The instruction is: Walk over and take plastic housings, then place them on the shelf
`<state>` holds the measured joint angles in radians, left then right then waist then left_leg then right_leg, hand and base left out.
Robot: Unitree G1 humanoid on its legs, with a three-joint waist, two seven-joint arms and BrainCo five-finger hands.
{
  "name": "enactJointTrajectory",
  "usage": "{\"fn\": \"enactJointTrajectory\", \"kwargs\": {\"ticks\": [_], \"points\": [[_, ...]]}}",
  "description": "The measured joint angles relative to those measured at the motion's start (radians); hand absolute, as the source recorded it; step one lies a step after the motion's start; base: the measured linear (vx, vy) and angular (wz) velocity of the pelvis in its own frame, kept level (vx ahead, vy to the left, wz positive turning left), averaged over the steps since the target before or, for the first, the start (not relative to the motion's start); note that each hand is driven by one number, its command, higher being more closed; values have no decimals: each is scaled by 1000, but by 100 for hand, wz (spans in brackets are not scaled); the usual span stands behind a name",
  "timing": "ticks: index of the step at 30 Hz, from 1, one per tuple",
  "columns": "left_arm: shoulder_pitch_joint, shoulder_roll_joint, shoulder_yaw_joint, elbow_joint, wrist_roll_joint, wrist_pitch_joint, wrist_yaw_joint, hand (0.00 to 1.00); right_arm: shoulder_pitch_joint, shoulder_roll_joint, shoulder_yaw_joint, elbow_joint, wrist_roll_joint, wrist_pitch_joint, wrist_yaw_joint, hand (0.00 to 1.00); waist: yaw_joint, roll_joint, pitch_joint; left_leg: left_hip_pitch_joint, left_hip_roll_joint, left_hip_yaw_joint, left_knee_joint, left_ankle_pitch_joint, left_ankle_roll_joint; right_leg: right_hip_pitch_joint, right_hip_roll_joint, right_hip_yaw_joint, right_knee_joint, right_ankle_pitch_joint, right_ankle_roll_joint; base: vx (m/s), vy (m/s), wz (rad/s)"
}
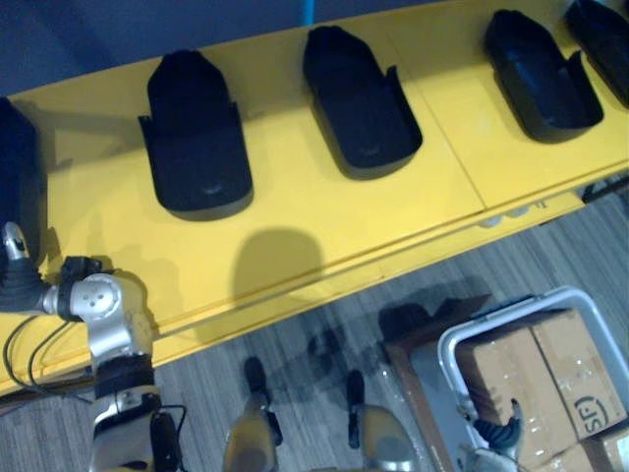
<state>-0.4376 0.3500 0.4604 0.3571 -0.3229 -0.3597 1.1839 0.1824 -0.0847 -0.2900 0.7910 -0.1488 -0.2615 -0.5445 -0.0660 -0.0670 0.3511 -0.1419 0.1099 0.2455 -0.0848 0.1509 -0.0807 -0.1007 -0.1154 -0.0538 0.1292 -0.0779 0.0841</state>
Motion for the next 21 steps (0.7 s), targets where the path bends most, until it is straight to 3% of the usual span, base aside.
{"fn": "enactJointTrajectory", "kwargs": {"ticks": [4,7,10,14,17,19,21], "points": [[37,-16,-5,-41,-23,-15,-46,0,1,8,0,0,2,0,0,0,-2,1,0,10,-3,-27,0,2,0,26,-3,-28,-2,-9,4,24,-11,17],[145,-84,-12,-129,-20,-19,-71,0,0,17,8,-7,2,-8,0,0,5,4,-3,38,-10,-46,-5,2,-1,73,-8,-53,-16,-18,1,44,-13,20],[268,-167,-40,-227,-9,-32,-88,0,-4,25,10,-27,18,-19,0,0,30,26,-21,53,-15,-75,-5,1,-1,119,-9,-85,-40,-21,-2,41,-21,25],[393,-214,-29,-245,33,-30,-87,0,-10,25,11,-26,19,-18,2,0,65,46,-77,83,-17,-85,-5,-10,-7,166,-10,-109,-65,-21,0,59,-36,14],[486,-241,35,-250,100,-6,-88,0,-10,23,10,-21,26,-17,10,0,83,58,-139,91,-17,-101,-6,-14,-11,197,-8,-135,-85,-22,2,39,-32,18],[537,-244,58,-248,106,17,-98,0,-12,22,7,-12,40,-16,26,0,97,62,-146,111,-16,-101,-6,-17,-13,220,-8,-137,-91,-21,2,9,-8,2],[580,-243,100,-221,102,68,-144,0,-11,23,-4,14,58,-12,49,0,110,60,-158,128,-17,-101,-6,-21,-14,244,-10,-141,-103,-22,4,0,0,0]]}}
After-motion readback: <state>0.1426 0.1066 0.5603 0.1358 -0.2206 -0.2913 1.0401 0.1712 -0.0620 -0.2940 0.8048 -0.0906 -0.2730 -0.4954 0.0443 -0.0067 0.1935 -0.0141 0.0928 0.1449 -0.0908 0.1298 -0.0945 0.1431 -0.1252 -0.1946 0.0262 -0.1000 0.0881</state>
